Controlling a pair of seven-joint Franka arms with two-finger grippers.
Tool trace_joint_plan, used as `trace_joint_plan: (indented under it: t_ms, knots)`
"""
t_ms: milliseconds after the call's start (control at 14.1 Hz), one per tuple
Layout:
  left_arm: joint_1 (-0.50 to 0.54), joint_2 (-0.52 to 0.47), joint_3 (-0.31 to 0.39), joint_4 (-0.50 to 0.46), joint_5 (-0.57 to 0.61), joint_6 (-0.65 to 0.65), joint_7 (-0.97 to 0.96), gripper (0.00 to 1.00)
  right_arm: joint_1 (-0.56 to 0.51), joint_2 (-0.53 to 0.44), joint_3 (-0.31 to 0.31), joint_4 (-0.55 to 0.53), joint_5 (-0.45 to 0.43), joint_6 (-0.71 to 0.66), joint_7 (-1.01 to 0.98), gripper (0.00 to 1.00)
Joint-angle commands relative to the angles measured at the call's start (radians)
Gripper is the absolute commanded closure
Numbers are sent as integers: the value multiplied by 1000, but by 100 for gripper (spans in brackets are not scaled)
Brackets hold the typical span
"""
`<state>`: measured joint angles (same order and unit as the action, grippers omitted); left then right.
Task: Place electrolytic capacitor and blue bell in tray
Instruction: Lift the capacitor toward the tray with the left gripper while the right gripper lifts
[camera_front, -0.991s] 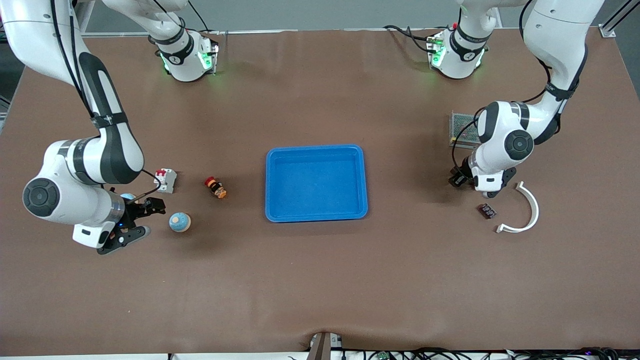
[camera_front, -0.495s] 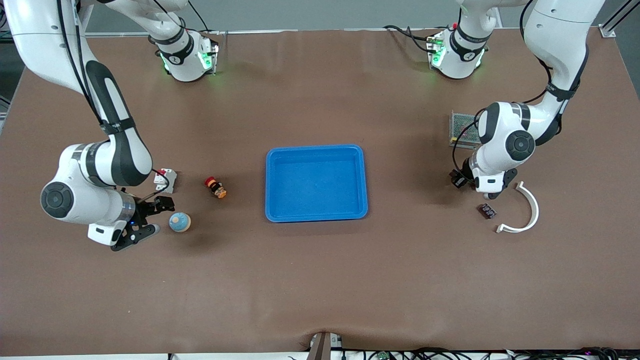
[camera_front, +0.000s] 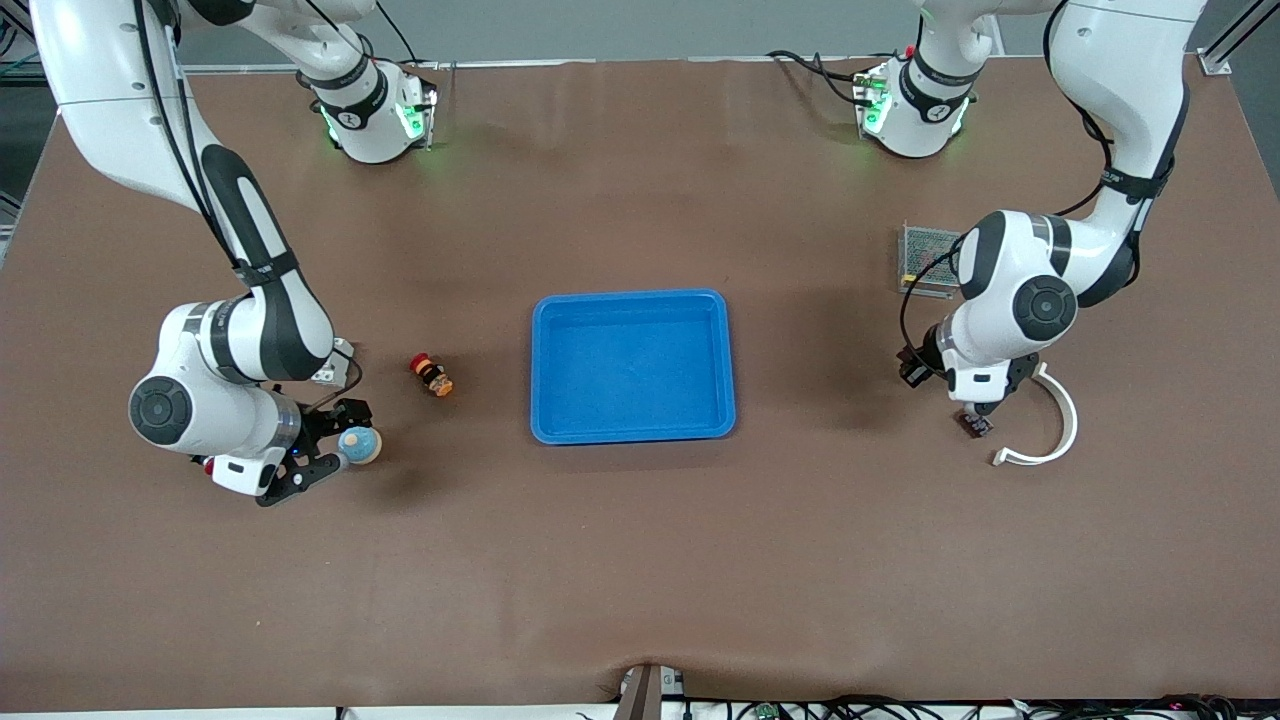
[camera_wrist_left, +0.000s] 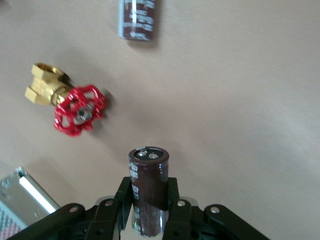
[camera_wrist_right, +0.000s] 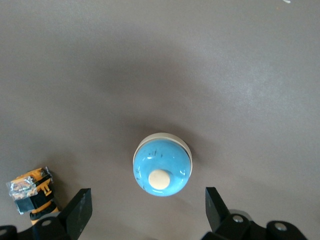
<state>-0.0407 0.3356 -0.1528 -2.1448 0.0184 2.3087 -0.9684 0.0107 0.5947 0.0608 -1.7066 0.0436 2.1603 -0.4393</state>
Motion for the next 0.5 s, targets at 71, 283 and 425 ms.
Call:
trace_joint_plan:
  t_ms: [71,283,425]
  knots:
    - [-115,-10,2,91,-2,-113,-134,100,-9,34,1,-1,10,56,-47,0]
    - [-192,-3,2,140,-2,-123,-283,100,-12,54,1,1,10,84,-58,0]
    - [-235,9,2,166,-2,-124,-343,100,-6,63,1,-1,10,90,-58,0]
